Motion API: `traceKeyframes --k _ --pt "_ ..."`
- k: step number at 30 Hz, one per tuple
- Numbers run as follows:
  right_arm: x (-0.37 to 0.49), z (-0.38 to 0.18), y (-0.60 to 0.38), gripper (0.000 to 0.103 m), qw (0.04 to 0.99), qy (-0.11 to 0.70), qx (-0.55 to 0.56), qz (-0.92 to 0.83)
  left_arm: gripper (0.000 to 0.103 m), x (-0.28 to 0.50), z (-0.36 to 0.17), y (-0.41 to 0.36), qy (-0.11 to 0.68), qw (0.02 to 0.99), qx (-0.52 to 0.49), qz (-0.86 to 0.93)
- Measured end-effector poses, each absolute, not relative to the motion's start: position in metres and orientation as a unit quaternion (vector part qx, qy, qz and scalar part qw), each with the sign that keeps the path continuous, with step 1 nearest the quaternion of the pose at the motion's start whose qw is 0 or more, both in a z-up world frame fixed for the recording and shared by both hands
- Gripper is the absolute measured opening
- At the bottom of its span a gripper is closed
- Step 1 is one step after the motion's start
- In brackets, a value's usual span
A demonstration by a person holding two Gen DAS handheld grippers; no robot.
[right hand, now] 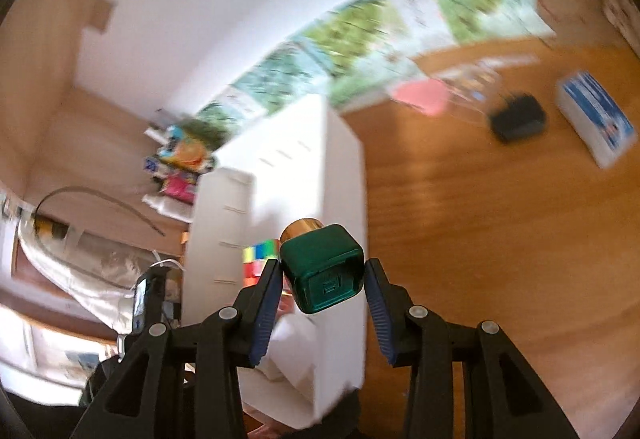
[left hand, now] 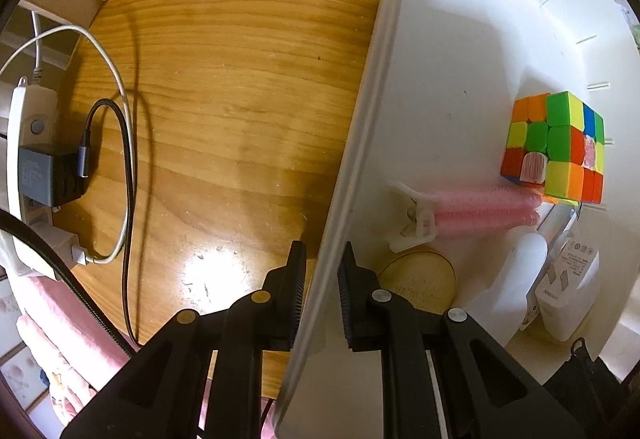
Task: Organize rigid objects
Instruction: 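Carry the green tin with the right tool and release it in the tray, then reach the right tool to the blue dental-floss box and grasp it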
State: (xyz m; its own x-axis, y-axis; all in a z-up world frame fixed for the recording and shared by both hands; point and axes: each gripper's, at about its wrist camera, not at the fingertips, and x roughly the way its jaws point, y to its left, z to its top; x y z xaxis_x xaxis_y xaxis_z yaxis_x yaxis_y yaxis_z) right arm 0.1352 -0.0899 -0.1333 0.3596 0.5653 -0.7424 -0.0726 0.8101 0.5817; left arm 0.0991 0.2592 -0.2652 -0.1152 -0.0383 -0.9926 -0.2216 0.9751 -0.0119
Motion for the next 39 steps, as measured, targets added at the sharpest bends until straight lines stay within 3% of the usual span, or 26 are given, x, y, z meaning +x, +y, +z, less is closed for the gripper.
traceKeyframes --k 23,29,39 --pt "0.133 -0.144 0.019 0.043 0.795 0.47 0.124 0.362 0.015 0.103 -0.268 0.273 0.745 0.649 -0.113 0.102" --pt "0.114 -0.122 0.01 0.066 0.823 0.417 0.072 0.379 0.015 0.097 -0.267 0.276 0.739 0.653 -0.12 0.116" --pt "0.093 -0.091 -0.025 0.081 0.887 0.326 -0.008 0.328 0.015 0.093 -0.264 0.273 0.74 0.653 -0.11 0.119"
